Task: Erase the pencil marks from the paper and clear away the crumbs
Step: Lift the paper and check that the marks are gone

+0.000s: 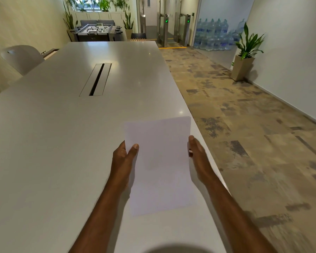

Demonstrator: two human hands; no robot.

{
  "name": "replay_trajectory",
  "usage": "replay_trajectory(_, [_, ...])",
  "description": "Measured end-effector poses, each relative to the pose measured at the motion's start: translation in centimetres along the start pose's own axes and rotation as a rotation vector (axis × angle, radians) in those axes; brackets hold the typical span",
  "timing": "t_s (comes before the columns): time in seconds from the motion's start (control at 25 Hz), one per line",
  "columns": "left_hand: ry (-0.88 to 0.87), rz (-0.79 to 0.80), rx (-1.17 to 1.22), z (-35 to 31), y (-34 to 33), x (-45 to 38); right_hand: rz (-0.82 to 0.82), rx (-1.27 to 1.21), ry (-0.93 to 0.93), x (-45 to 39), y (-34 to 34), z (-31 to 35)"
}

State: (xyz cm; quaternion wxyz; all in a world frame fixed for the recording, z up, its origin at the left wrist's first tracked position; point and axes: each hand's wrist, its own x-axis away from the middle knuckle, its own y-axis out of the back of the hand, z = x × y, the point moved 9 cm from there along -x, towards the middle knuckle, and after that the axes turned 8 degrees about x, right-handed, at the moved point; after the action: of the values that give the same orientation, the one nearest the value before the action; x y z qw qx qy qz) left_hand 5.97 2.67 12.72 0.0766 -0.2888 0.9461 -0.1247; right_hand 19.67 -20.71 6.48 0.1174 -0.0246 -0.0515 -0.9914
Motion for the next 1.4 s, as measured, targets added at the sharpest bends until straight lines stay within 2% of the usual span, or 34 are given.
replay_trajectory(0.04, [-0.007,0.003,0.002,-0.5,-0.1,0.0,0.089,-0.166,-0.084,1.0,-1.3,-0.8])
replay_trajectory(0.12, [-0.036,0.014,-0.015,-1.6,-0.2,0.0,0.128,-0.272,-0.1,2.6,-2.0,-0.1])
replay_trajectory(0.24, [-0.078,0.036,0.017,-3.4,0.3,-0.4,0.089,-0.138,0.065,4.2,-1.2,4.4])
replay_trajectory(0.4, [-0.089,0.117,0.2,-4.9,1.0,0.1,0.026,-0.065,0.207,7.6,-0.5,7.3])
replay_trajectory(0.6, [-0.037,0.107,0.12,-2.9,1.2,2.3,-0.005,0.018,0.131,9.8,-1.4,3.7])
replay_trajectory(1.08, [0.027,0.101,0.093,-0.5,1.9,3.5,-0.041,0.03,0.037,10.6,-0.8,0.9])
replay_trajectory(1.4, [0.155,0.062,0.037,4.9,1.7,4.7,-0.044,0.048,-0.057,10.4,-1.0,-2.9])
